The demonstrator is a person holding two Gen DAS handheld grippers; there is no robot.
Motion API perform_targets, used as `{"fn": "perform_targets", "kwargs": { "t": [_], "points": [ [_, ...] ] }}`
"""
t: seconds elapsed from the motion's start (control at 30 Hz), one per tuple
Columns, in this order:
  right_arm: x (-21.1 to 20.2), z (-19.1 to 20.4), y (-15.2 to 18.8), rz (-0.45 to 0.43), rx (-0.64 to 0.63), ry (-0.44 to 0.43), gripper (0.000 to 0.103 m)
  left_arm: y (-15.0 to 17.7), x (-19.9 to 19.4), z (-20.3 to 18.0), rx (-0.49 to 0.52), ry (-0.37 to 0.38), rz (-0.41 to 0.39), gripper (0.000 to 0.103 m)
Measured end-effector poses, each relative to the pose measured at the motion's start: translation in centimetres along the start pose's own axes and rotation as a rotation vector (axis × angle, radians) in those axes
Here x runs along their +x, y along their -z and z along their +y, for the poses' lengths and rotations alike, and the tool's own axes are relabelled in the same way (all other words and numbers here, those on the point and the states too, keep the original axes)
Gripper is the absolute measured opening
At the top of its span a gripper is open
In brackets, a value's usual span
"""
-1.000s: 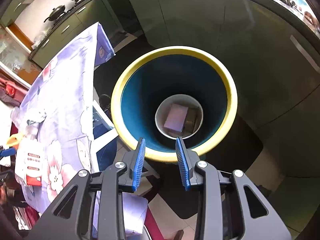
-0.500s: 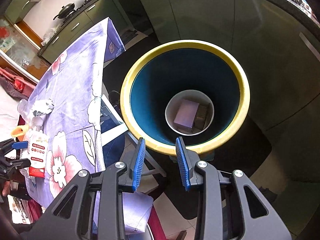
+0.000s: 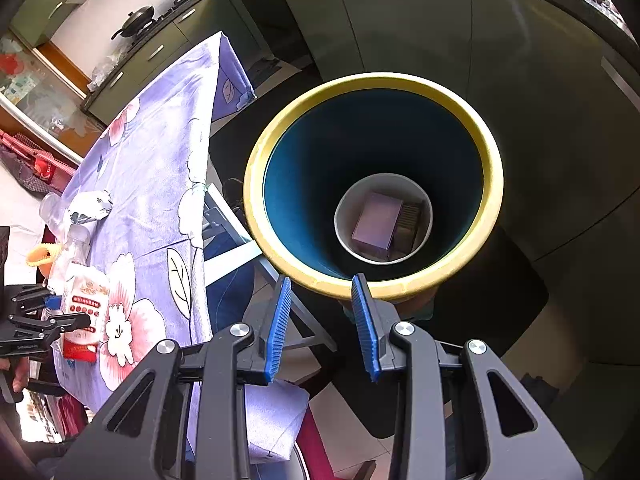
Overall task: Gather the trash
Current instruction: 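Grasp the white milk carton with the left gripper, then carry the milk carton over the trash bin and release it with the left gripper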
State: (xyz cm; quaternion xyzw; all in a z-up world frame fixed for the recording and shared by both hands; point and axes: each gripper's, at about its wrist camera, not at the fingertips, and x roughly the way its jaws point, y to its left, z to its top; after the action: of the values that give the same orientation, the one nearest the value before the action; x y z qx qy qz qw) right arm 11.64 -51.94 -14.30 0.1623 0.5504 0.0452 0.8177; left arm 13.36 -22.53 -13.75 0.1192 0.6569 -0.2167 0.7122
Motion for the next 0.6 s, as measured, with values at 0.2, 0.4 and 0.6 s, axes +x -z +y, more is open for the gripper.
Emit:
{"fn": "perform_targets", "kwargs": {
  "t": [0.2, 0.4, 0.6],
  "points": [
    [0.1, 0.1, 0.0, -0.001, -0.001, 0.000, 0.032, 0.5, 0.9, -0.8, 0.044, -0.024, 0.027, 0.037],
    [0.1, 0.2, 0.0, -0.004, -0.003, 0.003, 0.032, 0.7, 2.1, -2.0, 0.092, -0.046, 0.026, 0.035],
    [0.0, 0.0, 0.0, -0.007, -0.002, 0.009, 0.032, 1.3, 1.1, -3.4, 0.130, -0.044, -0.021, 0.035]
  ]
}}
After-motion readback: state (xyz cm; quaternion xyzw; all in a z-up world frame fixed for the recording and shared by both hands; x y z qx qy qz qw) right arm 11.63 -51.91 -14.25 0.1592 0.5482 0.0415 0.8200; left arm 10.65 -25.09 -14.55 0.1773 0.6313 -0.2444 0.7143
